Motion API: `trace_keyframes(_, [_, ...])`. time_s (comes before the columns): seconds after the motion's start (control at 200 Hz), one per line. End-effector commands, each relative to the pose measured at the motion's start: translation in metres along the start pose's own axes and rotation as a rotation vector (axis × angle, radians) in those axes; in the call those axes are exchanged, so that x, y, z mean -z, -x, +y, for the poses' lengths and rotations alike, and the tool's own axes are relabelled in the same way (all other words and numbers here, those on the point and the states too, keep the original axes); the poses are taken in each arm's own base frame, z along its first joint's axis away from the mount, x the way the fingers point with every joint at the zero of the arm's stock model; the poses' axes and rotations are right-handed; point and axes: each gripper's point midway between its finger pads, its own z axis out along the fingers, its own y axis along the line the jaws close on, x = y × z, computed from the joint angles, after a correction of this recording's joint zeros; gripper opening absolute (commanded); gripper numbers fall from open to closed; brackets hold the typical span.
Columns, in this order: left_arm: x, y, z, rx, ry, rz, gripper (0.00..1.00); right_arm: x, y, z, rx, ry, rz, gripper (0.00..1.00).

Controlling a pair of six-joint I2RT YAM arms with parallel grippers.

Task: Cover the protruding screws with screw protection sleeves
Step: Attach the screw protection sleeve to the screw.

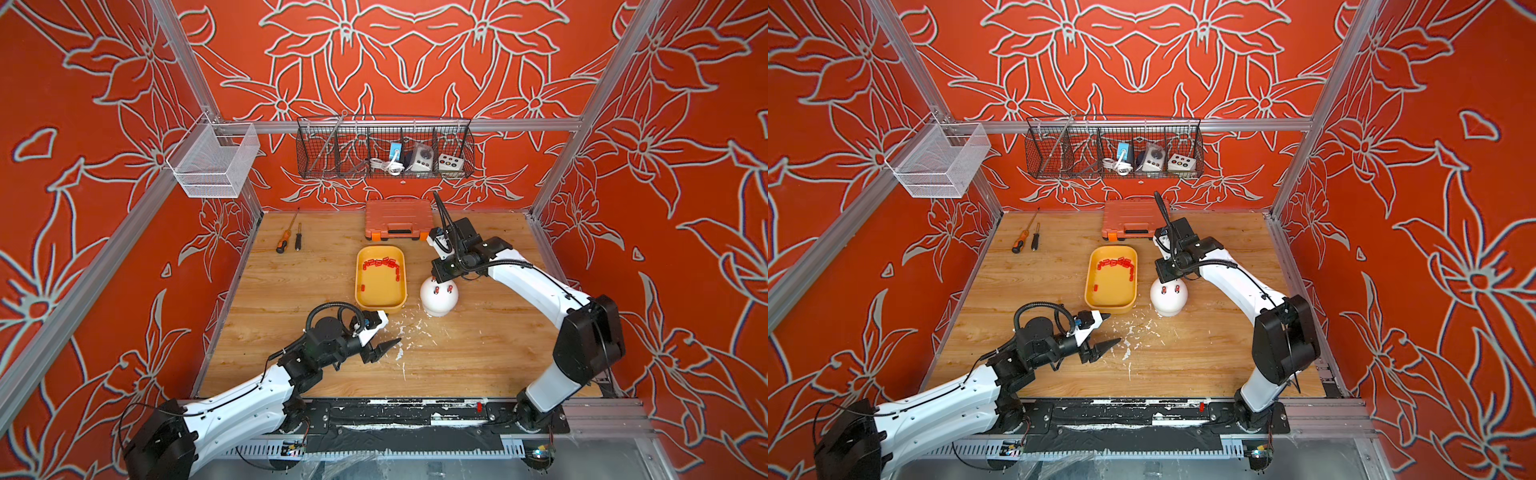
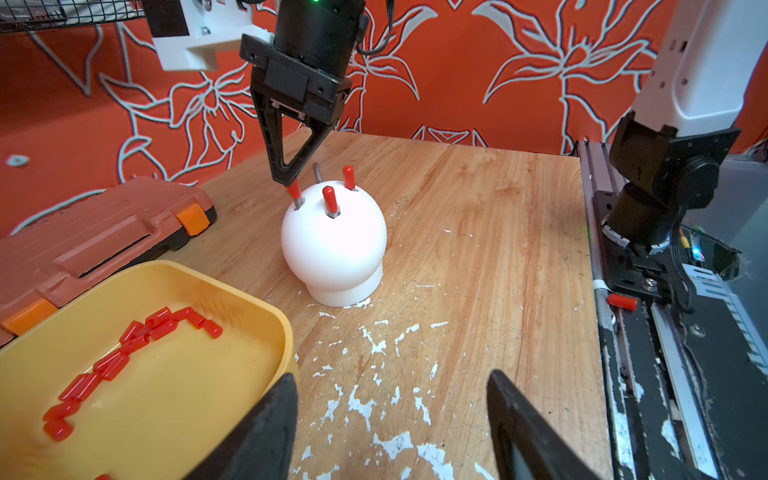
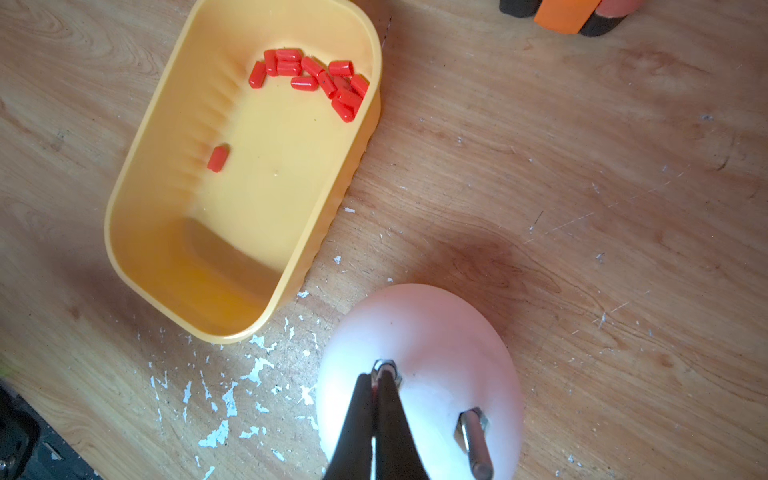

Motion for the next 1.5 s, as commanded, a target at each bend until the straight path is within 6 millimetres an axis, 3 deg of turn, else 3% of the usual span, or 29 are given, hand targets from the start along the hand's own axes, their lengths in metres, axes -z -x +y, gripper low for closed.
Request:
trace_keyframes(0.0, [0.001,0.016,-0.002,-0.027,-0.012,-0.037,0.70,-0.003,-0.019,-0.002,0.003,-0.017,0.093,0.00])
trace_keyframes(0.31, [0.000,0.014,-0.001,-0.029,-0.008,-0.032,0.70,-0.005,-0.005,-0.002,0.011,-0.016,0.054,0.00])
trace_keyframes(0.621, [0.000,0.015,-0.001,-0.029,-0.009,-0.033,0.70,0.003,0.004,0.001,0.007,-0.008,-0.002,0.21])
trace_keyframes(1.116, [-0.001,0.014,-0.001,-0.029,-0.010,-0.030,0.70,0.032,0.028,0.008,-0.005,0.013,-0.124,0.37])
trace_keyframes(1.201, [-0.001,0.014,-0.001,-0.030,-0.010,-0.031,0.70,0.033,0.031,0.015,-0.013,0.056,-0.139,0.29])
trace_keyframes(1.326, [-0.001,0.014,-0.001,-0.030,-0.013,-0.028,0.70,0.021,0.031,0.019,-0.042,0.121,-0.114,0.00])
trace_keyframes(1.491, [-0.001,0.014,0.000,-0.032,-0.006,-0.025,0.70,0.003,0.025,0.010,-0.080,0.121,-0.078,0.00])
